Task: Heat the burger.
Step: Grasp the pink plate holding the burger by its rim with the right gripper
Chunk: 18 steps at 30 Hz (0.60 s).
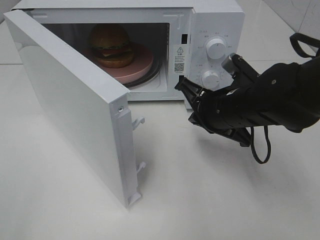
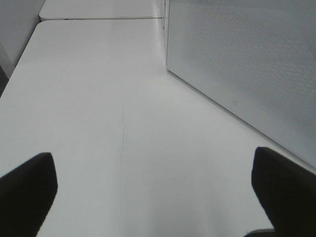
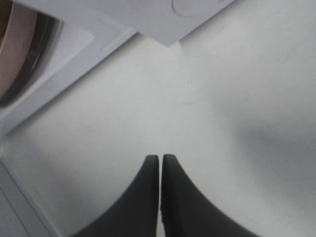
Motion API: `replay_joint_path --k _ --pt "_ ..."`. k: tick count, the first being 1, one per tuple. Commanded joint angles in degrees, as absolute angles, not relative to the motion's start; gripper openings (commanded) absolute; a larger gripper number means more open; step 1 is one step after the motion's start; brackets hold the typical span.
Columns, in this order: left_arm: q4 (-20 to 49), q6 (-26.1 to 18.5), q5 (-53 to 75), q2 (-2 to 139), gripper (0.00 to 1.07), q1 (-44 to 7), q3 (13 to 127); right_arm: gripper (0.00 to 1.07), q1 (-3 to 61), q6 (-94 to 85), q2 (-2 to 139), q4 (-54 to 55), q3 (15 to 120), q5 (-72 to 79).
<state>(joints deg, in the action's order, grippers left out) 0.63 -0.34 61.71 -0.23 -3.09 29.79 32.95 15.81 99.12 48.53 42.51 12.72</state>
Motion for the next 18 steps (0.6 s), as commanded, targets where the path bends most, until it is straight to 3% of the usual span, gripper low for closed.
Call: replay_joint_path --k 1,9,11,18 --pt "0.7 -0.4 61.3 -1.1 1.0 -3.0 29.6 0.04 31.9 10.3 97.9 47.7 43.5 7.5" --pt "0.7 -0.3 61.3 -1.1 1.0 -3.0 29.6 0.04 28.4 0.8 97.3 39.6 47.7 -8.1" --pt "0.7 -0.3 61.3 -1.1 1.0 -3.0 29.6 0.04 28.4 0.6 97.3 29.2 50.6 -15.2" --pt "0.7 -0.3 61.3 -1.1 1.0 -3.0 29.6 0.04 28.4 -4.6 97.3 13.1 56.6 -28.9"
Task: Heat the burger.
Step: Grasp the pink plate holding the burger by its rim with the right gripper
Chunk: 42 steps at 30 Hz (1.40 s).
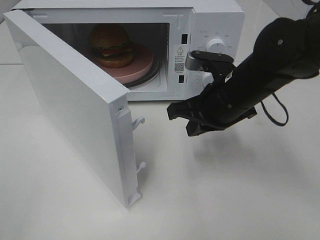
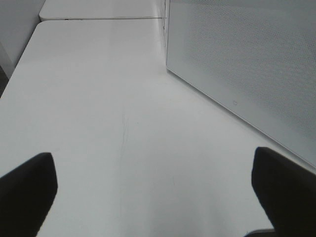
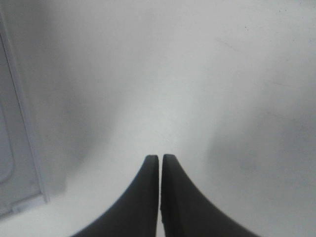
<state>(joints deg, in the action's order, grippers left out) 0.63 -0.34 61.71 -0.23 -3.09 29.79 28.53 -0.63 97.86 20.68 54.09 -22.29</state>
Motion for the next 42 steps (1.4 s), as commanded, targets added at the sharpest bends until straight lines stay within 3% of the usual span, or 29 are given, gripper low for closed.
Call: replay_joint_path --k 1,6,10,17,27,30,32,33,34,35,36,38,39,42 --pt "0.7 -0.3 61.3 -1.1 1.0 -3.0 29.6 0.04 28.4 -8.7 97.3 10.6 58.2 -32.4" --pt "0.7 -0.3 61.3 -1.1 1.0 -3.0 29.6 0.05 28.4 -21.8 97.3 8.8 61.5 -39.3" --pt "0.7 -0.3 61.3 -1.1 1.0 -3.0 29.6 0.05 28.4 -44.7 97.3 8.8 63.7 -44.9" --pt "0.7 -0.3 61.3 -1.1 1.0 -3.0 29.6 0.05 28.4 -71.3 97.3 8.9 63.8 -44.3" --pt "0.7 -0.3 61.3 -1.1 1.0 -3.0 29.6 0.14 28.5 -88.8 97.3 2.8 63.8 -38.6" --pt "0.7 -0.3 61.3 -1.1 1.0 -3.0 29.6 0.22 28.5 -89.3 97.3 0.0 63.8 -35.9" --pt "0.7 -0.3 61.3 -1.1 1.0 -3.0 29.6 0.37 28.5 -89.3 97.3 0.0 63.8 -32.8" --pt "0.7 -0.3 61.3 -1.1 1.0 -3.0 29.6 0.37 28.5 -89.3 97.3 0.0 63.8 -32.8" --pt "0.7 -0.3 61.3 -1.1 1.0 -3.0 29.6 0.5 28.5 -89.3 97.3 0.0 63.8 -30.9" --pt "0.7 -0.3 61.3 -1.1 1.0 -3.0 29.6 0.5 28.5 -89.3 97.3 0.0 63.8 -30.9" --pt "0.7 -0.3 61.3 -1.1 1.0 -3.0 29.6 0.63 28.5 -88.6 97.3 0.0 63.8 -30.5" --pt "0.7 -0.3 61.3 -1.1 1.0 -3.0 29.6 0.68 28.8 -88.5 97.3 0.0 63.8 -30.5" --pt "0.7 -0.3 61.3 -1.1 1.0 -3.0 29.6 0.8 29.6 -87.6 97.3 -0.3 63.8 -29.4" --pt "0.7 -0.3 61.3 -1.1 1.0 -3.0 29.6 0.87 30.7 -85.3 97.5 0.0 64.5 -28.5"
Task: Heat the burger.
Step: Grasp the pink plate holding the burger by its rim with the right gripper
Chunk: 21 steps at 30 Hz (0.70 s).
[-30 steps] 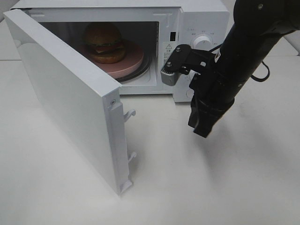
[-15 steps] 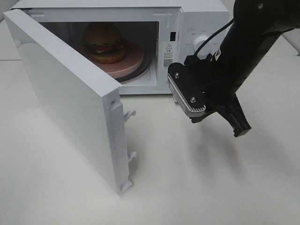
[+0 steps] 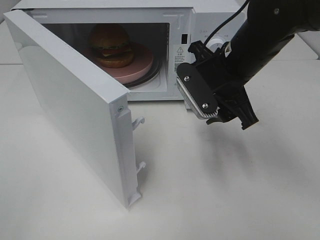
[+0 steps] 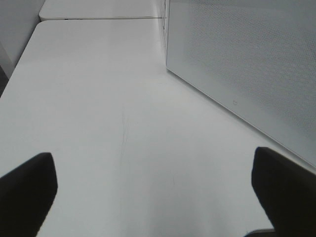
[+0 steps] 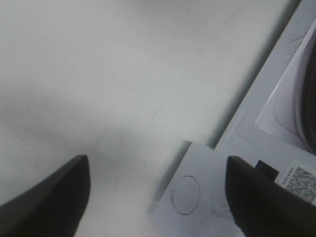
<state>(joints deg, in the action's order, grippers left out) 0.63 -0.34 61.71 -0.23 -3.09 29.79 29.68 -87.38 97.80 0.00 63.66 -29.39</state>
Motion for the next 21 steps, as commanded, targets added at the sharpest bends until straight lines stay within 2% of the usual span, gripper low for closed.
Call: replay_joint_path --k 1,21 --pt "0.7 -0.3 61.3 -1.1 1.0 -3.0 29.6 0.87 31.1 -83.9 97.7 -0.3 65.0 -28.2" --pt "0.7 -0.4 61.3 -1.1 1.0 -3.0 29.6 0.85 34.8 -77.8 107.5 -1.4 77.1 -23.1"
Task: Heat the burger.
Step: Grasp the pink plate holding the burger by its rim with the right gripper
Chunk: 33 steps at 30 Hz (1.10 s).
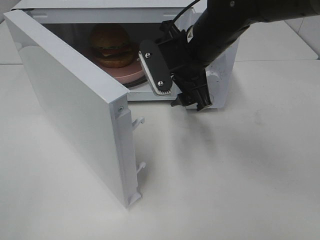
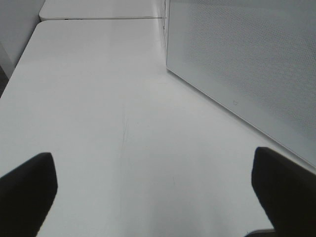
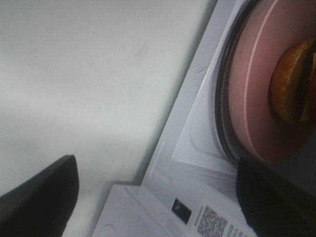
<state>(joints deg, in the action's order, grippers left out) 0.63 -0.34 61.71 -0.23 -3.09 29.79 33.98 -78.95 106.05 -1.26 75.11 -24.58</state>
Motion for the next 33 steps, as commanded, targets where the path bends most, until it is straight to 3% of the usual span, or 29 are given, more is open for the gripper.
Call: replay_joint_path --k 1,33 --pt "0.7 -0.4 61.3 -1.1 1.0 -3.0 29.6 0.85 35.2 -77.3 108.3 -1.4 77.6 -22.5" --pt "0.7 -0.4 61.3 -1.1 1.0 -3.0 29.6 0.83 35.9 -69.7 128.2 -1.1 97.6 -20.9"
